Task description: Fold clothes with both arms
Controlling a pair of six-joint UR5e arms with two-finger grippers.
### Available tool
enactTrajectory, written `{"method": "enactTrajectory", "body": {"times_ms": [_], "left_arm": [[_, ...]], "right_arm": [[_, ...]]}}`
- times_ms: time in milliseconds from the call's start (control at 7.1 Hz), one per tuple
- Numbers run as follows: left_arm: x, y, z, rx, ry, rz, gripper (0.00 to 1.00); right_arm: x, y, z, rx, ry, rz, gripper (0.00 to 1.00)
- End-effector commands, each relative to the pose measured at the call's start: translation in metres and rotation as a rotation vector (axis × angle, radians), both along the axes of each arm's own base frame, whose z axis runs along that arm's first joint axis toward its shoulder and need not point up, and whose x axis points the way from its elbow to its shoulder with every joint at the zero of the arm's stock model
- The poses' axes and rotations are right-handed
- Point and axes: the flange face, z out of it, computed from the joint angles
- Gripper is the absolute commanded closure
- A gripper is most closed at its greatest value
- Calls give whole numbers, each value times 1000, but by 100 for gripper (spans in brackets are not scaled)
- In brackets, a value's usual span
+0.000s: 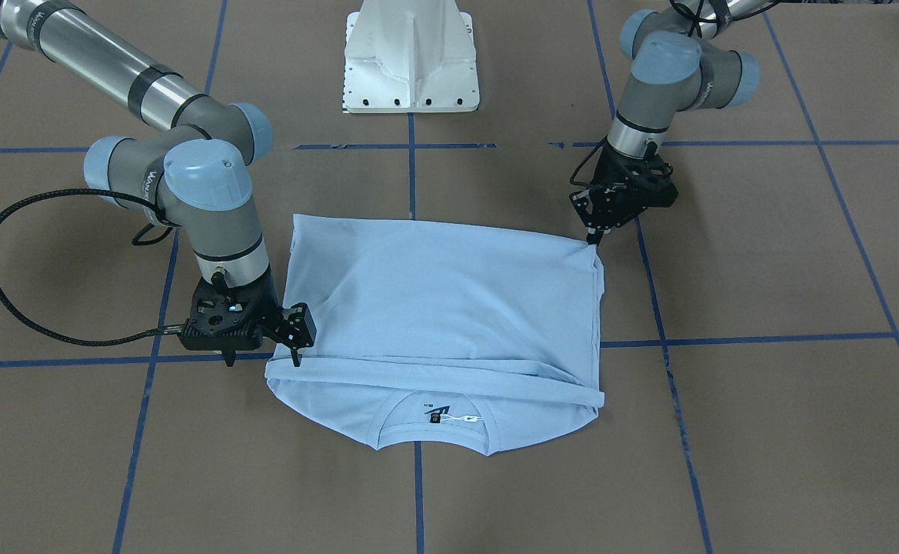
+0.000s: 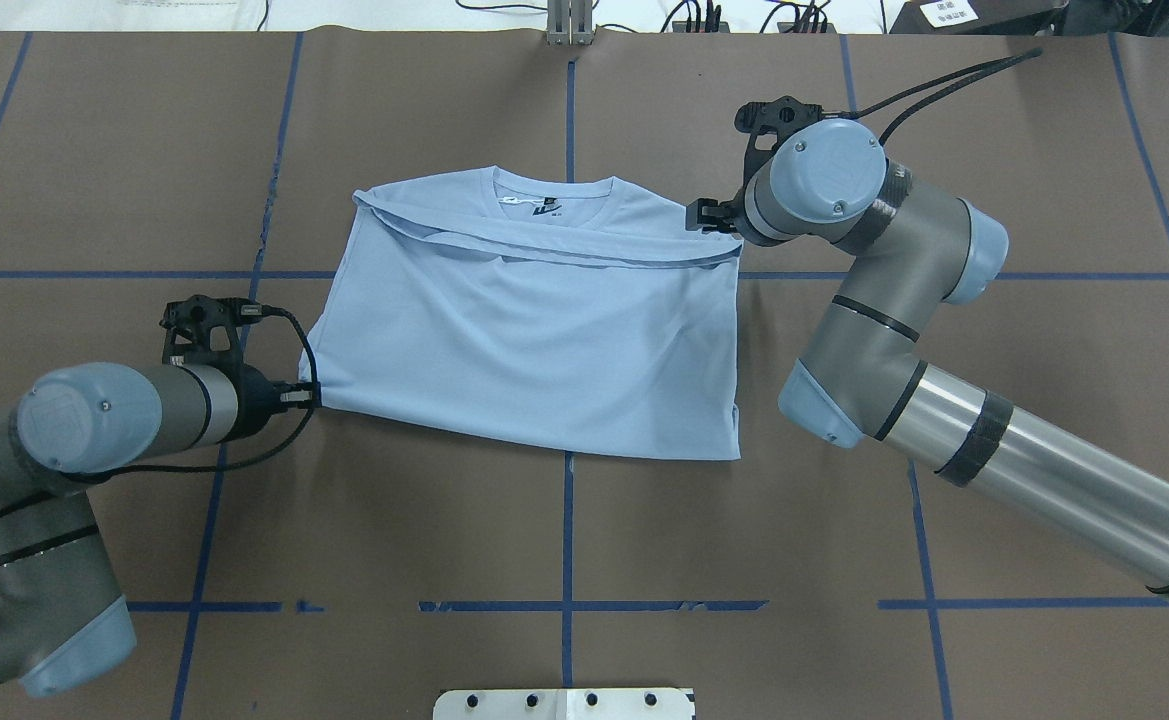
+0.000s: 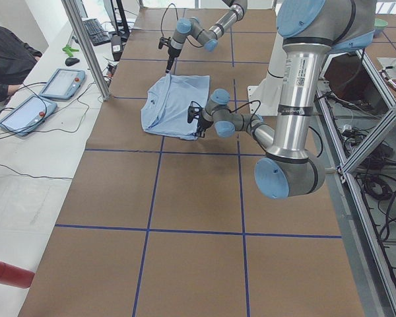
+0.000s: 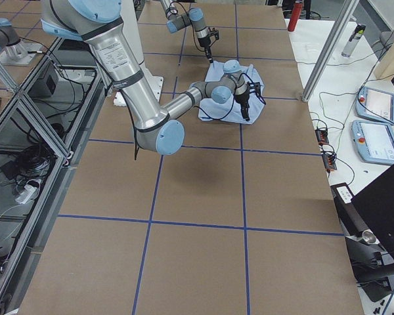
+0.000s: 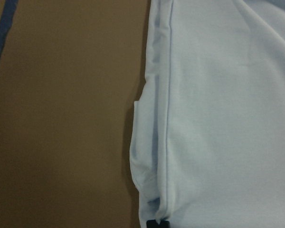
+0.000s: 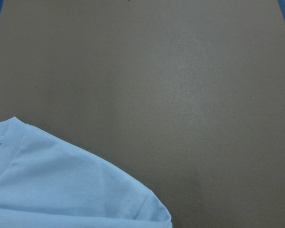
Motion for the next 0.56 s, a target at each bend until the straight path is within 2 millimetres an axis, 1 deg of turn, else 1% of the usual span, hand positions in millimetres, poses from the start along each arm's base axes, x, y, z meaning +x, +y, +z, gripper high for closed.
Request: {"method": "enactTrajectory", "body": {"times_ms": [0, 141, 282, 423], "left_arm": [[-20, -90, 16, 89, -118, -36, 100], [-26, -144, 17, 117, -170, -61, 100], [-38, -201, 19, 125, -218, -96, 100], [-40, -252, 21, 126, -271, -105, 100]], "right_arm": [[-1, 0, 0, 0, 1, -2, 0], [-1, 0, 1, -1, 2, -2, 0], [-1, 1, 0, -1, -1, 0, 0], [-1, 1, 0, -2, -2, 2, 0]]}}
